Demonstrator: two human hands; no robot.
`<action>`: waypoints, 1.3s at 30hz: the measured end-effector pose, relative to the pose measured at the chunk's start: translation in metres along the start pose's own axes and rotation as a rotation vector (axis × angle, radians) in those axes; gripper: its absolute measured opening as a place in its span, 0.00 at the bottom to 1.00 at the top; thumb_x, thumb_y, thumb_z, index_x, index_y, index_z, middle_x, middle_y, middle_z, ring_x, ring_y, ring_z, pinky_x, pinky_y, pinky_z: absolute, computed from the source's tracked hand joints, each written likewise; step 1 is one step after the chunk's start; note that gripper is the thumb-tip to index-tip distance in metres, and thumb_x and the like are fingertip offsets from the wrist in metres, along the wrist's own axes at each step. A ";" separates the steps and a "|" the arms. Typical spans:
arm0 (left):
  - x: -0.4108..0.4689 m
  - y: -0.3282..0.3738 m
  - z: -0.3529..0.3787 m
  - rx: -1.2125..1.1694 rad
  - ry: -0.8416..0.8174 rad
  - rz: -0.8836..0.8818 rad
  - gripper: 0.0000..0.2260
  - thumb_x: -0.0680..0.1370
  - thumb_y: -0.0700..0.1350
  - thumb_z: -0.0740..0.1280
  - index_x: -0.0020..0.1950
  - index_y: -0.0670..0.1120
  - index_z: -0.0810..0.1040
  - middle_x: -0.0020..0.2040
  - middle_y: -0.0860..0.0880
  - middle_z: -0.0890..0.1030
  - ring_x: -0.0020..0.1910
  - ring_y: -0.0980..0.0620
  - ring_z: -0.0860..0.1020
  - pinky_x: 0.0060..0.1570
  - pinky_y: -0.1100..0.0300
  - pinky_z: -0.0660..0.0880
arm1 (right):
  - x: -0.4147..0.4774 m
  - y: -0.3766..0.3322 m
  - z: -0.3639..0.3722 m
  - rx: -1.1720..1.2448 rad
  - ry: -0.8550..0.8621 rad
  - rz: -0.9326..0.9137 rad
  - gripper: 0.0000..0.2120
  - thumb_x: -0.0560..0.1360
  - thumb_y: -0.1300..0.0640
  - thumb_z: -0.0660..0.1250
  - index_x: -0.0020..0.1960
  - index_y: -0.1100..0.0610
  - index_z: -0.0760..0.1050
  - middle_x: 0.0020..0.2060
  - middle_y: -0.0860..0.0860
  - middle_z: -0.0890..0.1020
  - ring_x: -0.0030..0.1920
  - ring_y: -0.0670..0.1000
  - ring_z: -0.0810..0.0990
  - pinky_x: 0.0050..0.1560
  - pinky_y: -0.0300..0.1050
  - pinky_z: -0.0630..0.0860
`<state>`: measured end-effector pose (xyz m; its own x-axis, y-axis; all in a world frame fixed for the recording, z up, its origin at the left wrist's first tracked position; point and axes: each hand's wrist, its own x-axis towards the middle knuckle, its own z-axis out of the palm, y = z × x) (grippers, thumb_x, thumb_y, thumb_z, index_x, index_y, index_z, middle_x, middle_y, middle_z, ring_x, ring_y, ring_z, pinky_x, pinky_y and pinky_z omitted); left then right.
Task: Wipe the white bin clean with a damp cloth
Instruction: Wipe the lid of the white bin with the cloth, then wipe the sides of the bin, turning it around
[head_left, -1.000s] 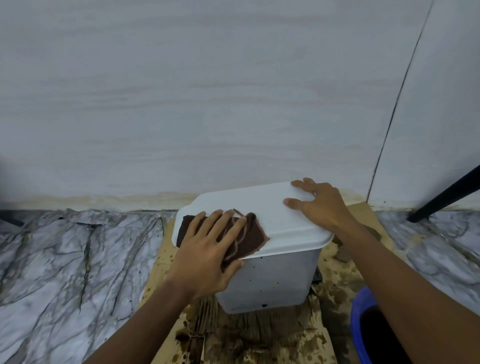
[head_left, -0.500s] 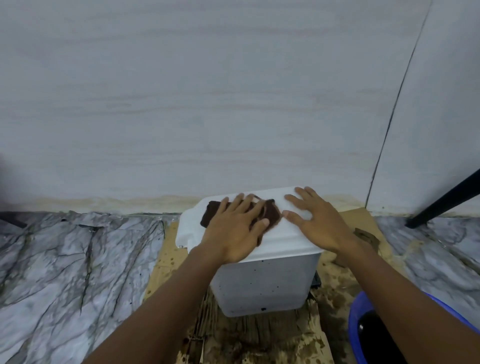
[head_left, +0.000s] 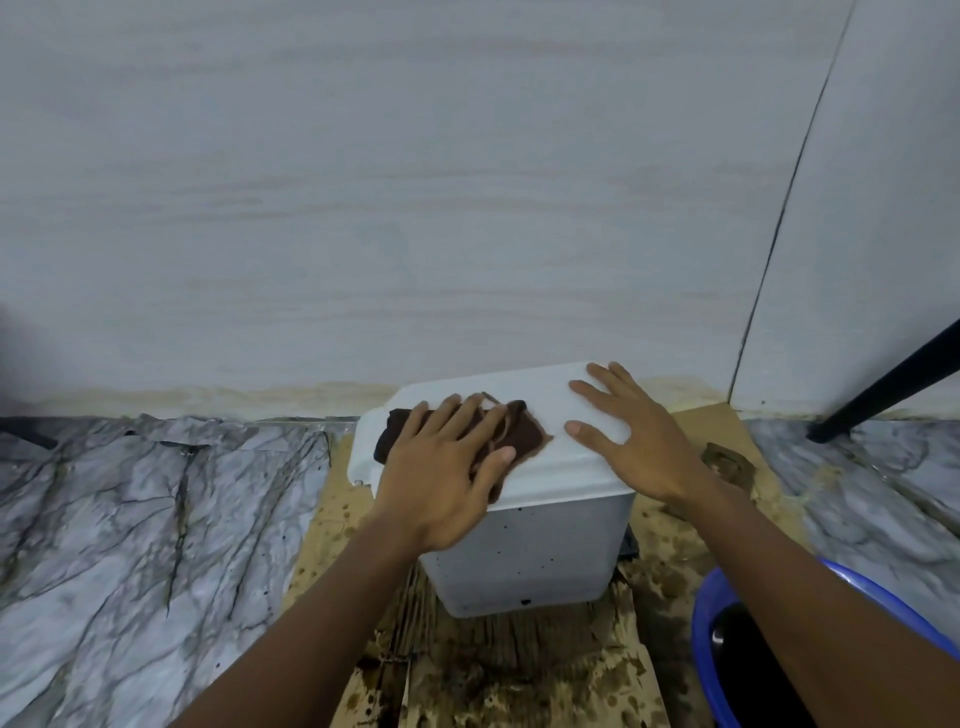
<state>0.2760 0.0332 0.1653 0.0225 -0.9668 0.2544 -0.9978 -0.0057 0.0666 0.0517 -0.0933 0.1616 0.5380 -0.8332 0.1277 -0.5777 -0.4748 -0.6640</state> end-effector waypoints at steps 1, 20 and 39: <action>-0.005 -0.005 0.001 -0.001 0.033 0.015 0.28 0.84 0.64 0.43 0.81 0.56 0.62 0.80 0.50 0.65 0.80 0.49 0.60 0.80 0.48 0.52 | -0.003 0.001 0.003 0.003 0.016 -0.023 0.39 0.69 0.25 0.55 0.76 0.39 0.65 0.80 0.36 0.55 0.80 0.38 0.45 0.81 0.52 0.51; 0.081 -0.050 0.072 0.050 0.629 0.001 0.21 0.85 0.49 0.56 0.77 0.44 0.70 0.78 0.43 0.68 0.79 0.41 0.63 0.76 0.37 0.56 | 0.109 0.018 0.007 0.231 0.247 -0.068 0.20 0.67 0.39 0.77 0.57 0.45 0.85 0.60 0.41 0.83 0.64 0.40 0.77 0.72 0.46 0.70; 0.118 0.017 0.174 -0.054 0.584 -0.108 0.24 0.85 0.53 0.55 0.81 0.47 0.63 0.82 0.41 0.53 0.82 0.38 0.49 0.78 0.35 0.45 | 0.177 0.050 0.013 0.278 0.244 -0.075 0.21 0.66 0.33 0.72 0.53 0.44 0.85 0.54 0.38 0.85 0.57 0.40 0.80 0.63 0.41 0.74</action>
<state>0.2505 -0.1253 0.0281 0.1694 -0.6613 0.7307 -0.9837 -0.0683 0.1662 0.1263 -0.2608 0.1412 0.3910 -0.8579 0.3332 -0.3358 -0.4701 -0.8163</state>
